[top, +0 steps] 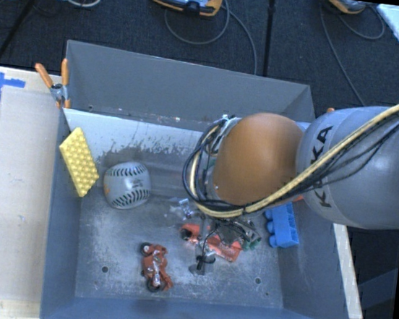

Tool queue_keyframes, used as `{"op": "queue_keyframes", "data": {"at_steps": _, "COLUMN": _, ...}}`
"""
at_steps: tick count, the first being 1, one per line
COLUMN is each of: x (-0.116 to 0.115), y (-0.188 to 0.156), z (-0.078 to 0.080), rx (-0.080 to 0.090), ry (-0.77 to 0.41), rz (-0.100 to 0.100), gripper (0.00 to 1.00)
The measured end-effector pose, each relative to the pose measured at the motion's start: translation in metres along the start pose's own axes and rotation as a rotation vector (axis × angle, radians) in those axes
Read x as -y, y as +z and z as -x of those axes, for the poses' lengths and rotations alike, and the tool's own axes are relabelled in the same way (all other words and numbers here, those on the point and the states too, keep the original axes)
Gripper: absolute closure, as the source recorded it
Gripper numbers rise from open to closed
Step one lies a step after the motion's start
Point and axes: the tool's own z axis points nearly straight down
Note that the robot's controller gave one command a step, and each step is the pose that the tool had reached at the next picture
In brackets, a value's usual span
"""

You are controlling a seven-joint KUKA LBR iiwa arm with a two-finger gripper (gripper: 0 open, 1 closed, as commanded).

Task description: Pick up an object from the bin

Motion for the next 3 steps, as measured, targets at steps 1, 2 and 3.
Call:
{"op": "queue_keyframes", "data": {"at_steps": 1, "x": -0.013, "y": 0.031, "z": -0.006, "rx": 0.006, "ry": -0.053, "rz": -0.004, "gripper": 0.00}}
{"op": "queue_keyframes", "data": {"at_steps": 2, "x": -0.019, "y": 0.075, "z": -0.012, "rx": 0.000, "ry": -0.214, "rz": 0.000, "gripper": 0.00}}
{"op": "queue_keyframes", "data": {"at_steps": 3, "x": -0.040, "y": 0.090, "z": -0.017, "rx": 0.003, "ry": -0.191, "rz": -0.003, "gripper": 0.00}}
